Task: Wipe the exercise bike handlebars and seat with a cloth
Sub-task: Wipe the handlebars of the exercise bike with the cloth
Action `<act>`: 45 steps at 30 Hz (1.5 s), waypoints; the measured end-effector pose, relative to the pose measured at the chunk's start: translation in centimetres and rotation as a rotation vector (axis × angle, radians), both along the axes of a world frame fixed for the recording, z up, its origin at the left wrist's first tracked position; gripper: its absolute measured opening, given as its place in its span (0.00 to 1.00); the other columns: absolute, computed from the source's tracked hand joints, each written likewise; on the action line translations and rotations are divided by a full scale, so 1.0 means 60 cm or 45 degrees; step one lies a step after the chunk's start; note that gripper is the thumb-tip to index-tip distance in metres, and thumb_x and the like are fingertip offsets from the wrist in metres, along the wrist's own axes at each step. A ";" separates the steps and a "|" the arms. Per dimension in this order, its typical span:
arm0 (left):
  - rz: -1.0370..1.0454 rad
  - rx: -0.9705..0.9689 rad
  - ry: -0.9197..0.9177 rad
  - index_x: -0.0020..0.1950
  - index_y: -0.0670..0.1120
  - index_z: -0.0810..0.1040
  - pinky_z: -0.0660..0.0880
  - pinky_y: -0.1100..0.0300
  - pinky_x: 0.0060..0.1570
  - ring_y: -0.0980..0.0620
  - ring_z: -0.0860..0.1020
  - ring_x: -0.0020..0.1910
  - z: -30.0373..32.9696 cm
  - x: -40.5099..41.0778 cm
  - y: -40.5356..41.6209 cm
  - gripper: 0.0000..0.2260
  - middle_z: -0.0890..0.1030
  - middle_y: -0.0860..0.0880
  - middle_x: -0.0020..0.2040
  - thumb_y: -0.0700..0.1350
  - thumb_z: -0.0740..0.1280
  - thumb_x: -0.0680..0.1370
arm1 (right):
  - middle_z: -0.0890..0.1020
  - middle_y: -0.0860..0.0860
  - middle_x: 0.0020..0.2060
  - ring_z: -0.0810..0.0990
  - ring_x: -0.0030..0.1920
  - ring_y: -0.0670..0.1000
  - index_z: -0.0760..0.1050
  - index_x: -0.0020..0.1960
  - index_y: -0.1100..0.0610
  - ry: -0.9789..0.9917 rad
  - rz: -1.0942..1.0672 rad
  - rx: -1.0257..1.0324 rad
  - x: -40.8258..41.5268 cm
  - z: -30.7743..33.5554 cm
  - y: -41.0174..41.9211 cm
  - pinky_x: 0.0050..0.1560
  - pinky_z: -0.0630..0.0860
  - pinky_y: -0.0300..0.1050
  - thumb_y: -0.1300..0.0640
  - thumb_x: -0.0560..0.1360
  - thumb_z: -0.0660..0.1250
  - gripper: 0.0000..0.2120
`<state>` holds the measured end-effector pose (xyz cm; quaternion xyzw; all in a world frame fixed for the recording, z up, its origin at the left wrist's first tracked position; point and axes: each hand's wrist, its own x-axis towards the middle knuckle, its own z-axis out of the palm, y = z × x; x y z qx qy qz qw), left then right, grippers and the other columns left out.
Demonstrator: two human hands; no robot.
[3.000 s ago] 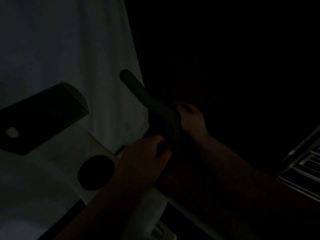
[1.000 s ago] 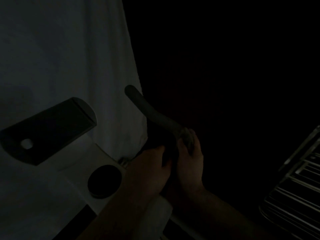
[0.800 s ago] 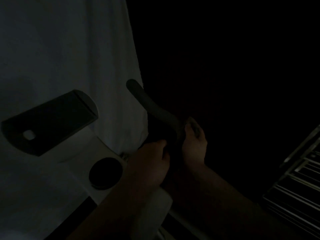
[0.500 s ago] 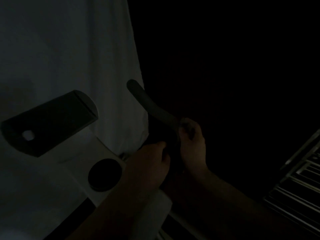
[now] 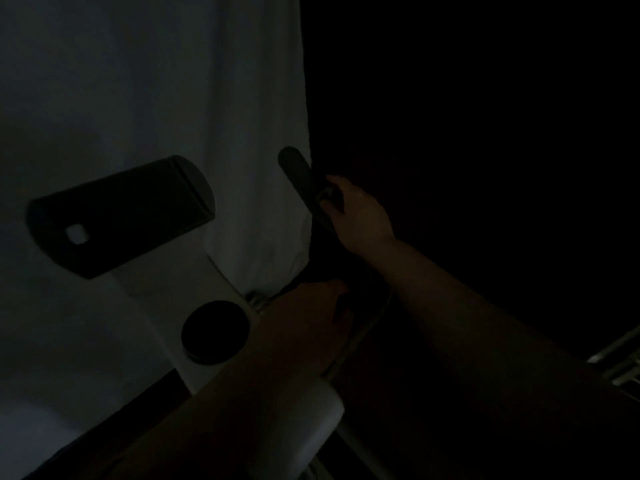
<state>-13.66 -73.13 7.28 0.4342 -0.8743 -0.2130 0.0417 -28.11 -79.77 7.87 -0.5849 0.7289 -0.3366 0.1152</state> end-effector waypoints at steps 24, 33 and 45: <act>-0.097 -0.359 0.288 0.61 0.51 0.72 0.63 0.62 0.44 0.52 0.75 0.55 -0.030 0.015 -0.003 0.16 0.77 0.52 0.56 0.55 0.52 0.80 | 0.79 0.57 0.54 0.79 0.52 0.60 0.60 0.71 0.50 0.427 -0.514 0.137 0.010 -0.029 0.112 0.43 0.69 0.46 0.43 0.80 0.53 0.22; -0.070 -0.159 0.278 0.68 0.51 0.71 0.62 0.67 0.48 0.53 0.74 0.59 -0.029 0.015 -0.002 0.19 0.76 0.51 0.63 0.55 0.55 0.80 | 0.78 0.54 0.59 0.77 0.57 0.56 0.68 0.68 0.52 0.194 -0.225 0.087 -0.004 -0.025 0.101 0.49 0.71 0.45 0.48 0.80 0.57 0.18; -0.026 -0.202 0.288 0.60 0.50 0.75 0.71 0.57 0.49 0.51 0.77 0.53 -0.013 0.017 0.004 0.12 0.80 0.50 0.55 0.51 0.58 0.80 | 0.78 0.48 0.58 0.76 0.58 0.46 0.80 0.53 0.54 -0.052 -0.123 -0.155 0.008 -0.046 0.158 0.45 0.64 0.25 0.55 0.75 0.68 0.07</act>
